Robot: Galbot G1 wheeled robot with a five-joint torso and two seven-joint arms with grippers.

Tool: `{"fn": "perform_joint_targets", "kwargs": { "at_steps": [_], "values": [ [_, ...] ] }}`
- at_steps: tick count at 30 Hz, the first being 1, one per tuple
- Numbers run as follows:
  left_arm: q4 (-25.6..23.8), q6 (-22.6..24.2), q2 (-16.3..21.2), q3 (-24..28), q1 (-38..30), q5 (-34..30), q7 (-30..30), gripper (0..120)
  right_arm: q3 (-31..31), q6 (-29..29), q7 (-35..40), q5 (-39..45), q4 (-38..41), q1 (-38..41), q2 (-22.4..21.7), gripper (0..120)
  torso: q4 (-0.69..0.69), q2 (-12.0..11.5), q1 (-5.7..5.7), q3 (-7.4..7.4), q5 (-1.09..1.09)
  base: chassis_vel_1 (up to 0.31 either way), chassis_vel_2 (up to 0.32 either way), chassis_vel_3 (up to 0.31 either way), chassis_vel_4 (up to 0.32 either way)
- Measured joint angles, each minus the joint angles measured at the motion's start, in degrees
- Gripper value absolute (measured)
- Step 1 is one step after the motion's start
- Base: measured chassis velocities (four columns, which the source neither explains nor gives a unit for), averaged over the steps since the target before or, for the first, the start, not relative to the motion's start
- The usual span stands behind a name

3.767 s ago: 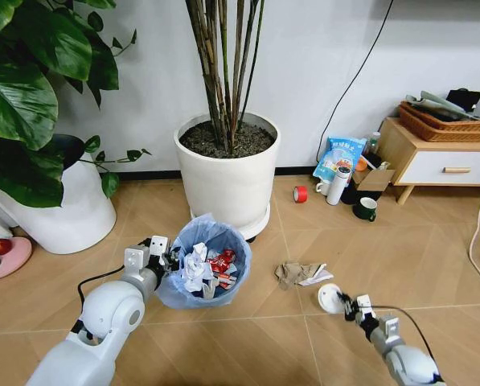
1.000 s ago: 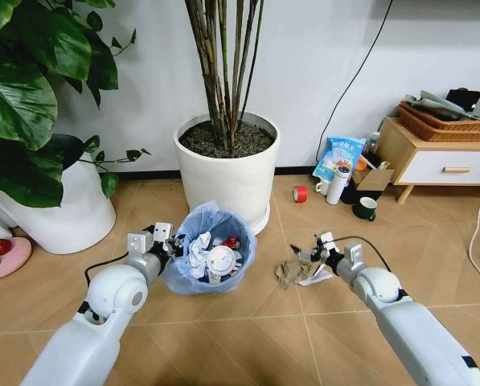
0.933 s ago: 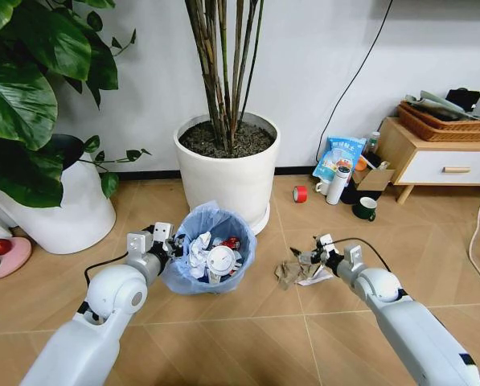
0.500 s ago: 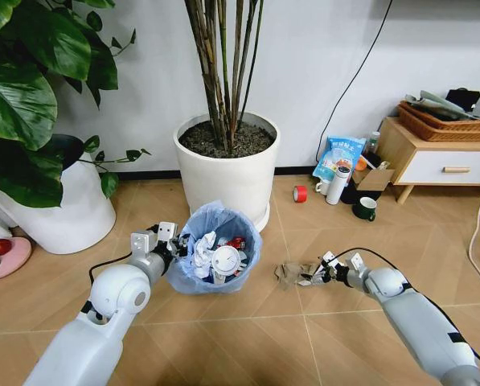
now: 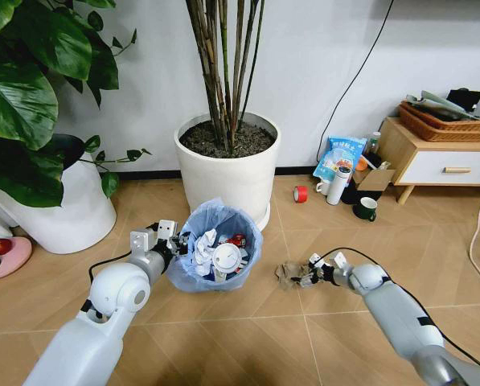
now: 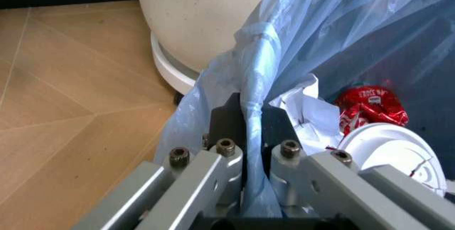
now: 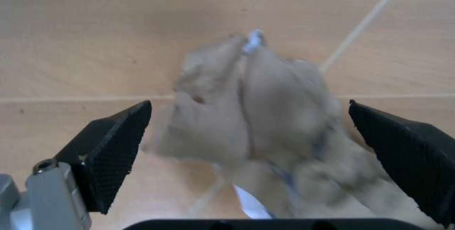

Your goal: Pick up the trash bin and place the garbage on the floor into it.

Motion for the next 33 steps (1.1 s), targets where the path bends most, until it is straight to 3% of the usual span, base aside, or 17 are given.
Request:
{"fn": "perform_joint_targets", "kwargs": {
  "at_steps": [4, 17, 20, 31, 33],
  "values": [
    [0.09, 0.0, 0.01, 0.25, -0.37, -0.02, 0.0, 0, 0.8, -0.16, 0.92, -1.35, -2.91, 0.83, 2.5, 100, 0.0, 0.0, 0.0, 0.0, 0.02, 0.0, 0.0, 0.0, 0.0],
    [0.23, 0.0, -0.1, 0.27, -0.34, 0.02, -0.03, 0, 1.93, -1.23, 3.45, -0.46, -6.15, 1.42, 3.72, 100, 0.0, 0.0, 0.0, 0.0, 0.01, 0.0, 0.0, 0.0, 0.0],
    [0.3, 0.0, -0.15, 0.17, -0.37, 0.05, -0.05, 0, 2.07, -1.25, 3.73, 0.09, -6.61, 1.43, 3.71, 93, 0.0, 0.0, 0.0, 0.0, 0.01, 0.0, 0.0, 0.0, 0.0],
    [0.67, 0.0, -0.2, 0.2, -0.49, 0.52, 0.19, 0, 2.89, 0.13, 4.58, 0.97, -7.03, 0.52, 4.71, 49, 0.0, 0.0, 0.0, 0.0, 0.01, 0.0, 0.0, 0.0, 0.0],
    [0.66, 0.0, -0.19, 0.2, -0.5, 0.52, 0.2, 0, 2.94, 0.19, 4.59, 0.97, -6.99, 0.43, 4.71, 45, 0.0, 0.0, 0.0, 0.0, 0.01, 0.0, 0.0, 0.0, 0.0]
  ]
}}
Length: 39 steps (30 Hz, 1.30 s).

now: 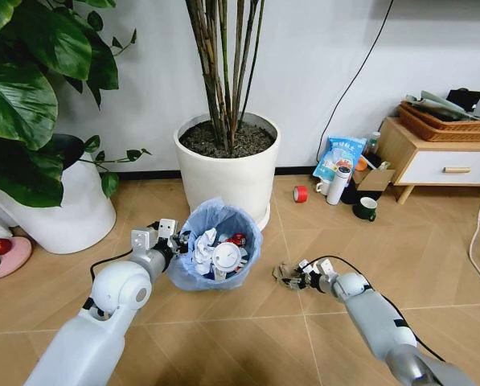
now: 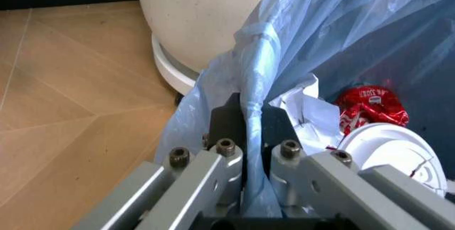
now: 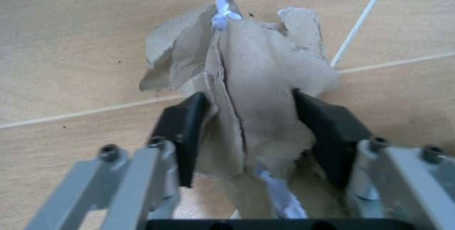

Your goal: Pick up the trash bin and place the garbage on the floor into it.

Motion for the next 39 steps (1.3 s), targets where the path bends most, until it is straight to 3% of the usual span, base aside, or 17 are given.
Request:
{"fn": "perform_joint_targets", "kwargs": {
  "at_steps": [12, 24, 39],
  "values": [
    [-0.24, 0.0, 0.04, 0.06, 0.0, 0.01, -0.06, 0, 0.33, 0.06, 0.63, 0.82, 0.63, -0.6, -0.09, 0, 0.0, 0.0, 0.0, 0.0, 0.0, 0.0, 0.0, 0.0, 0.0],
    [-0.65, 0.0, 0.37, 0.17, 0.09, -0.18, -0.14, 0, 2.24, -1.32, 4.04, 6.89, 7.46, -4.07, -0.86, 0, 0.0, 0.0, 0.0, 0.0, 0.02, 0.0, 0.0, 0.0, 0.0],
    [-1.57, 0.0, 1.05, -0.64, 2.33, -0.14, -1.13, 0, 10.73, -3.21, 5.13, 17.9, 32.69, -11.08, -6.53, 0, 0.01, 0.0, 0.0, 0.0, 0.0, 0.0, 0.0, 0.0, 0.0]
  ]
}}
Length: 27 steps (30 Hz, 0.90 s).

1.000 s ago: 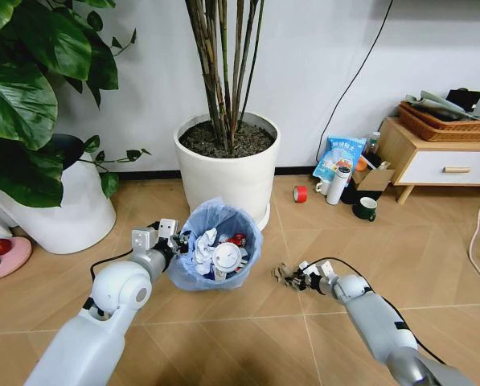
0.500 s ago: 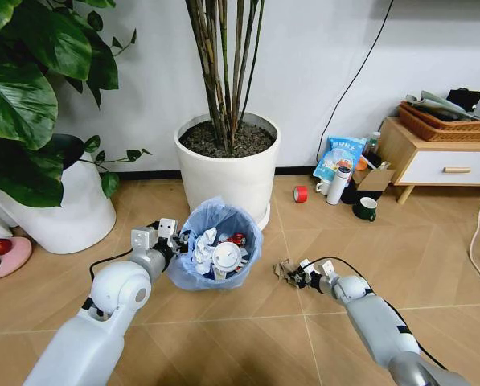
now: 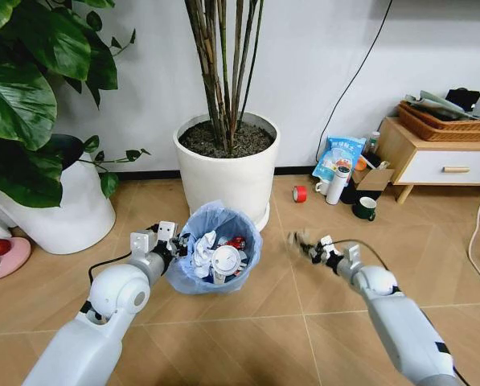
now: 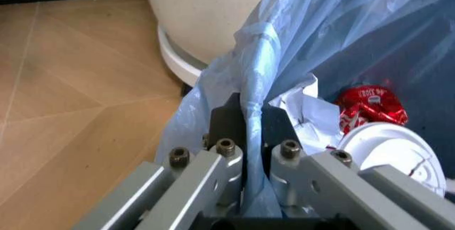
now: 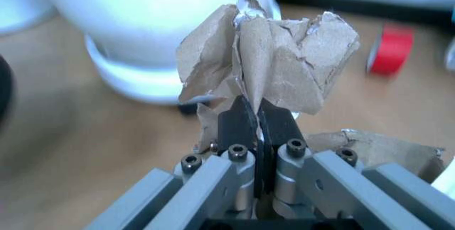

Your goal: Pick up the trash bin and place the garbage on the floor into it.

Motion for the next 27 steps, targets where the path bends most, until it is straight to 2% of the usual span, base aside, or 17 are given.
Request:
{"fn": "perform_joint_targets", "kwargs": {
  "at_steps": [1, 9, 10, 12, 14, 18, 21, 27],
  "values": [
    [0.0, 0.0, 0.0, 0.0, 0.0, 0.0, 0.0, 0, 0.0, 0.0, 0.0, 0.0, 0.0, 0.0, 0.0, 0, 0.0, 0.0, 0.0, 0.0, 0.0, 0.0, 0.0, 0.0, 0.0],
    [-0.53, 0.0, 0.09, 0.14, 0.29, -0.43, -1.83, 0, 0.83, -4.31, 1.18, 9.84, 18.5, -2.74, -5.55, 0, 0.0, 0.0, 0.0, 0.0, 0.0, 0.0, 0.0, 0.0, 0.0],
    [-0.53, 0.0, 0.09, 0.14, 0.29, -0.43, -1.83, 0, 0.83, -4.31, 1.18, 9.84, 18.5, -2.74, -5.55, 0, 0.0, 0.0, 0.0, 0.0, 0.0, 0.0, 0.0, 0.0, 0.0],
    [0.09, 0.0, -0.06, 0.74, 0.05, -0.46, -1.88, 0, 0.56, -5.85, 2.1, 12.94, 25.7, -4.37, -7.76, 0, -0.03, 0.0, 0.0, -0.01, -0.02, 0.0, 0.0, 0.0, 0.0],
    [0.36, 0.0, -0.1, 1.0, -0.02, -0.46, -1.94, 0, 0.19, -6.31, 2.43, 13.81, 28.16, -4.81, -8.26, 0, -0.03, 0.0, 0.0, 0.0, -0.01, 0.0, 0.0, 0.0, 0.0],
    [1.09, 0.0, -0.11, 1.66, -0.39, -0.47, -1.97, 0, -0.85, -7.52, 3.24, 16.05, 32.52, -5.16, -8.78, 0, -0.01, 0.0, 0.0, 0.0, 0.0, 0.0, 0.0, 0.0, 0.0],
    [2.48, 0.0, -0.09, 2.75, -2.16, -1.13, -2.04, 0, -5.21, -9.91, 6.29, 21.35, 39.21, -3.97, -8.19, 0, -0.02, 0.0, 0.0, 0.0, -0.02, 0.0, 0.0, 0.0, 0.0],
    [3.12, 0.0, 0.17, 3.26, -3.01, -1.79, -2.08, 0, -11.85, -12.14, 8.87, 25.13, 43.05, -1.97, -5.8, 0, 0.0, 0.0, 0.0, 0.0, -0.01, 0.0, 0.0, 0.0, 0.0]
  ]
}}
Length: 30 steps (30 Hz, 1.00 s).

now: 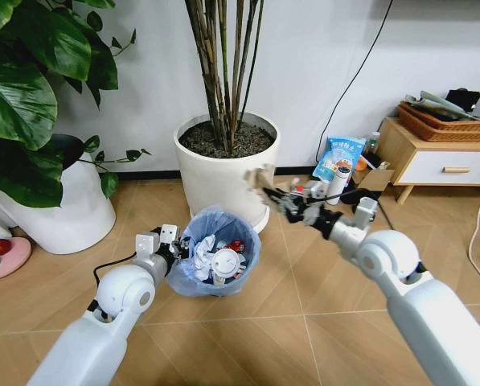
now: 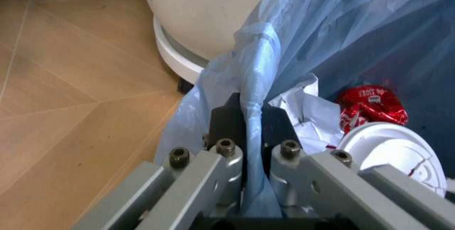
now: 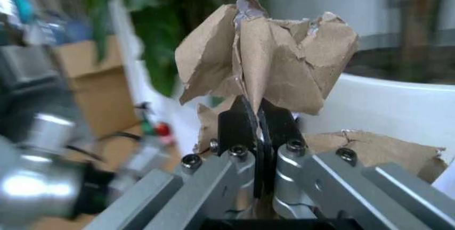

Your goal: Pick up the trash bin and place the garbage on the floor into it.

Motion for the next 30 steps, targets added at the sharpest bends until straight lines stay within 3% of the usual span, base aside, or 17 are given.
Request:
{"fn": "perform_joint_targets", "kwargs": {
  "at_steps": [3, 10, 11, 14, 16, 19, 24, 30],
  "values": [
    [0.05, 0.0, 0.2, 0.06, -0.01, -0.15, -0.01, 0, -4.93, -0.49, 0.57, 0.02, 0.74, 0.89, 1.74, 0, 0.0, 0.0, 0.0, 0.0, 0.0, 0.0, 0.0, 0.0, 0.0],
    [-0.28, 0.0, 0.34, -0.31, 0.0, -0.57, -0.31, 0, -8.51, -1.1, -0.18, -3.8, -0.67, 0.44, 1.88, 1, -0.01, 0.0, 0.0, 0.0, 0.01, 0.0, 0.0, 0.0, 0.0],
    [-0.38, 0.0, 0.33, -0.41, 0.08, -0.57, -0.33, 0, -8.69, -1.16, -0.5, -4.76, -0.97, 0.3, 1.7, 7, -0.01, 0.0, 0.0, 0.0, 0.0, 0.0, 0.0, 0.0, 0.0],
    [-0.44, 0.0, 0.3, -0.46, 0.12, -0.58, -0.33, 0, -8.81, -1.11, -0.81, -5.67, -1.42, 0.24, 1.68, 10, -0.01, 0.0, 0.0, 0.0, 0.01, 0.0, 0.0, 0.0, 0.0],
    [-0.51, 0.0, 0.11, -0.52, 0.1, -0.55, -0.33, 0, -9.3, -0.85, -1.3, -7.47, -2.68, 0.41, 2.19, 30, -0.01, 0.0, 0.0, 0.0, 0.0, 0.0, 0.0, 0.0, 0.0],
    [-0.53, 0.0, 0.09, -0.55, 0.05, -0.52, -0.24, 0, -9.5, -0.77, -2.08, -8.51, -3.09, 0.48, 2.48, 43, 0.0, 0.0, 0.0, 0.0, 0.0, 0.0, 0.0, 0.0, 0.0],
    [-0.55, 0.0, 0.21, -0.75, -0.02, -0.51, -0.11, 0, -9.35, -0.45, -2.52, -9.18, -3.48, 0.43, 2.46, 55, 0.0, 0.0, 0.0, 0.0, 0.01, 0.0, 0.0, 0.0, 0.0],
    [-0.54, 0.0, 0.2, -0.82, -0.18, -0.51, 0.06, 0, -8.08, 1.01, -2.55, -10.3, -4.6, 0.29, 2.08, 81, -0.01, 0.0, 0.0, 0.0, 0.01, 0.0, 0.0, 0.0, 0.0]
  ]
}}
